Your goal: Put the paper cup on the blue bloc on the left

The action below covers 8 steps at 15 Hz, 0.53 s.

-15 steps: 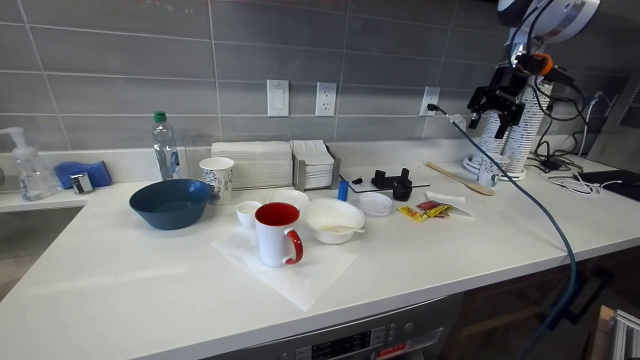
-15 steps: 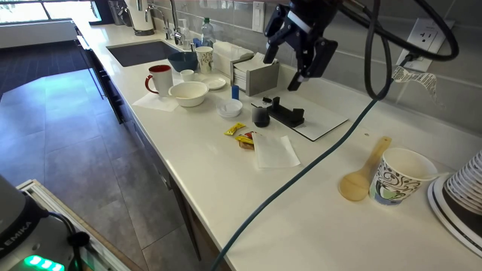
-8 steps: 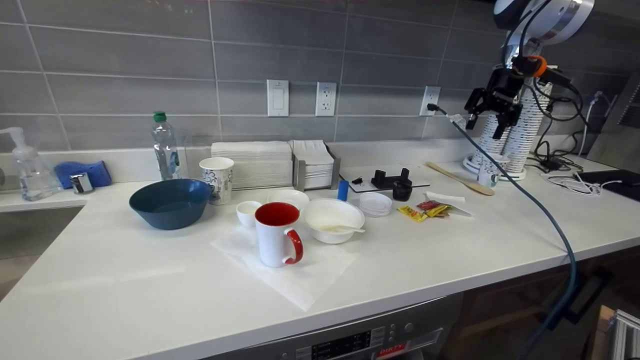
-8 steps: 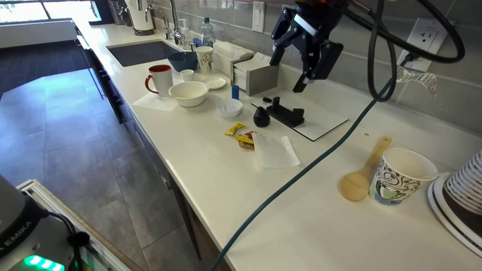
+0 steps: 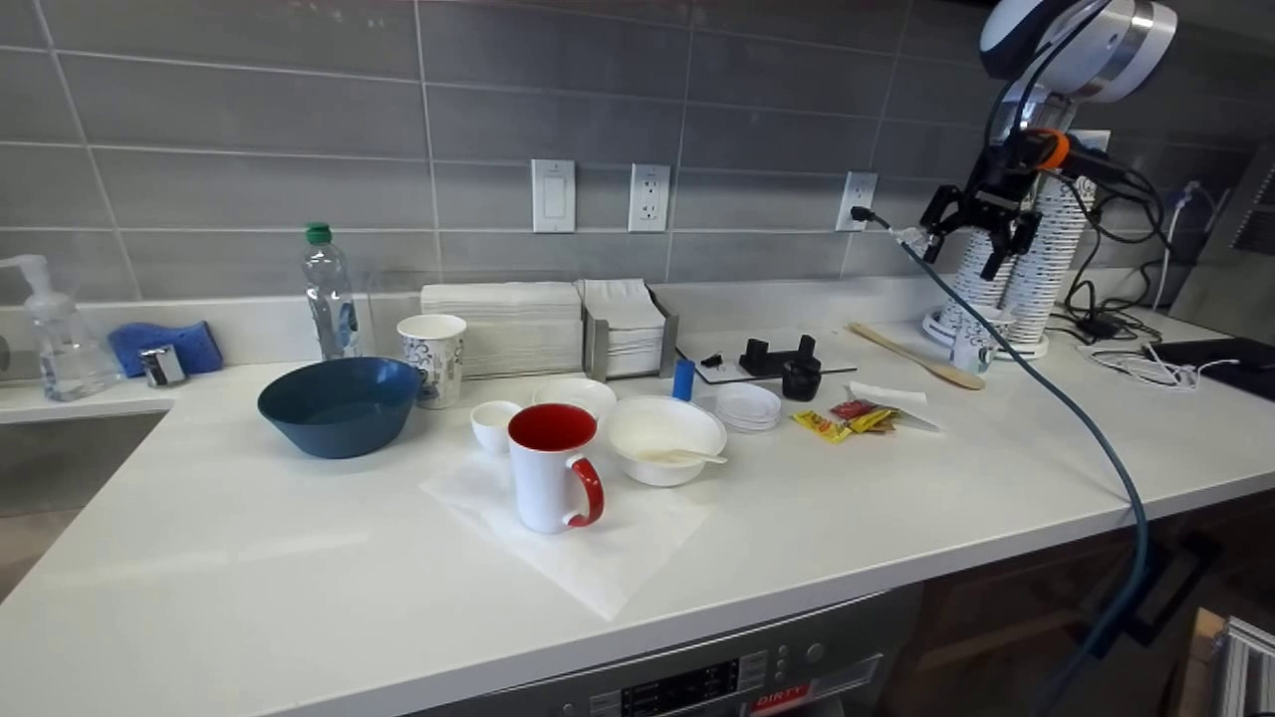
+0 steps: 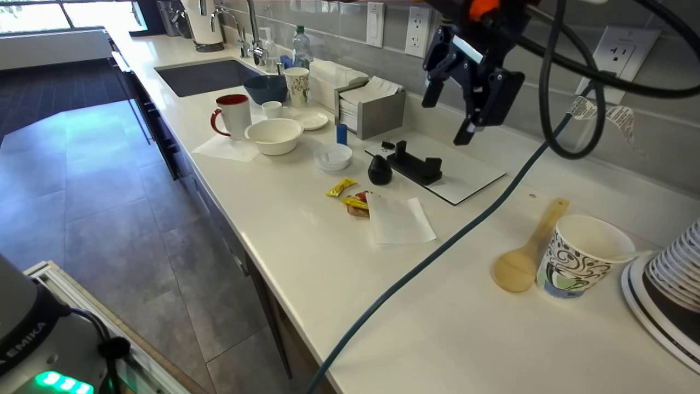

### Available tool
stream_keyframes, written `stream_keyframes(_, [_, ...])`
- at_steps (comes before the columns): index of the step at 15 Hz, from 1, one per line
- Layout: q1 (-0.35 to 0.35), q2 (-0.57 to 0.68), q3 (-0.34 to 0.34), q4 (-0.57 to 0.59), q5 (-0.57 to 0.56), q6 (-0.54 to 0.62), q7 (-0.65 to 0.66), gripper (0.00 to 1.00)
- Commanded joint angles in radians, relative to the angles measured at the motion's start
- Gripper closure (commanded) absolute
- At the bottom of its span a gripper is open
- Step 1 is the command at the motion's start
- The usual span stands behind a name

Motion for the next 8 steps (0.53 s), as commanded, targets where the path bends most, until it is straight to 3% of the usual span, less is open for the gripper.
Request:
stream_keyframes(1, [-0.042, 0.041, 0.01, 0.016, -0.029, 0.08, 0.081, 0.0])
stream_keyframes(8, [-0.129, 0.127, -0.008, 0.097, -0.033, 0.064, 0.126, 0.0])
